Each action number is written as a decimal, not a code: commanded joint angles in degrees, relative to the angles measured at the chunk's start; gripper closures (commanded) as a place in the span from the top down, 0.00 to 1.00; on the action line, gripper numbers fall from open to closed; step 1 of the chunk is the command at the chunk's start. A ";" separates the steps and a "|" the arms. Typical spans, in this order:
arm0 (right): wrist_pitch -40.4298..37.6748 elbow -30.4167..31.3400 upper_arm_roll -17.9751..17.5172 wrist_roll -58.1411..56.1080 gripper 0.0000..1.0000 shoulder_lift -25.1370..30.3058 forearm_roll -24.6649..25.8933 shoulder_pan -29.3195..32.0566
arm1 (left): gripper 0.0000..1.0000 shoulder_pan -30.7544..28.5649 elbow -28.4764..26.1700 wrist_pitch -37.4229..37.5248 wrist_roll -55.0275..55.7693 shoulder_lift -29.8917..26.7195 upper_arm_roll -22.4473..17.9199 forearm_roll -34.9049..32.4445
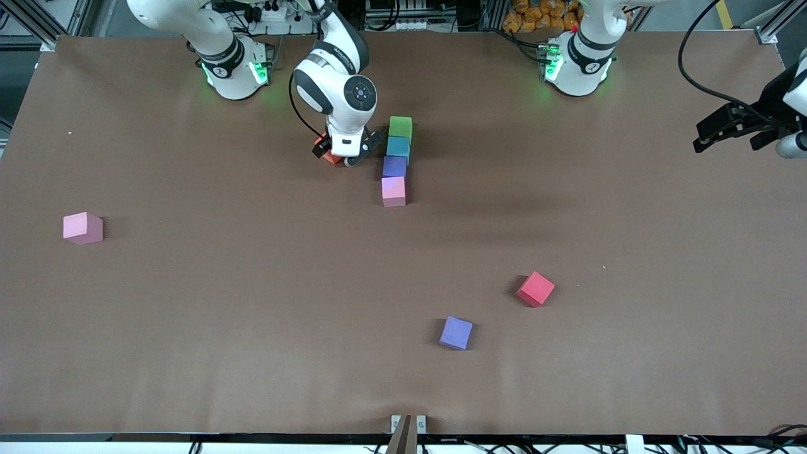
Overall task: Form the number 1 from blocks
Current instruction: 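Grasp the orange cube with the right gripper and carry it to the row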
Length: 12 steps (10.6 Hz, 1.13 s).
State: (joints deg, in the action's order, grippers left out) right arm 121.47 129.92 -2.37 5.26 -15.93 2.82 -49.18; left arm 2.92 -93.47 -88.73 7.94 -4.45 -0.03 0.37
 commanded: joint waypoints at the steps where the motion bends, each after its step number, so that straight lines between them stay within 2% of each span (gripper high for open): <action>1: 1.05 0.07 0.17 -0.87 1.00 -0.15 1.40 -0.04 | 1.00 -0.37 3.55 0.57 6.90 2.69 3.02 0.42; 6: 2.28 0.16 0.17 -1.84 0.88 -2.34 1.67 0.05 | 1.00 -1.60 3.64 0.75 -0.02 5.15 2.67 0.51; 7: 2.72 0.16 0.08 -1.84 0.67 -2.96 1.67 0.05 | 1.00 -1.42 3.64 0.75 -0.03 5.33 2.67 0.51; 8: 2.46 0.07 0.08 -1.84 0.23 -2.97 1.58 0.05 | 1.00 -1.25 3.56 0.75 0.06 5.50 2.67 0.51; 9: 1.50 -0.11 0.08 -1.23 0.00 -2.36 1.40 0.05 | 1.00 -1.51 3.82 0.66 0.23 5.50 2.67 0.51; 11: -5.85 -3.07 0.35 -0.96 0.00 0.44 0.79 1.18 | 1.00 -1.60 3.99 0.57 0.15 5.59 2.67 0.77; 12: -11.02 -6.49 0.09 -1.04 0.00 1.68 0.35 3.02 | 1.00 -1.42 3.91 0.40 0.06 5.59 2.67 0.51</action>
State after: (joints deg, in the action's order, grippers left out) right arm 116.51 126.74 -1.94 4.12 -17.41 3.47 -48.52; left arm 1.69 -91.00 -88.73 9.19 0.51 2.60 0.37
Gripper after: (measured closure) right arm 0.392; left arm 0.000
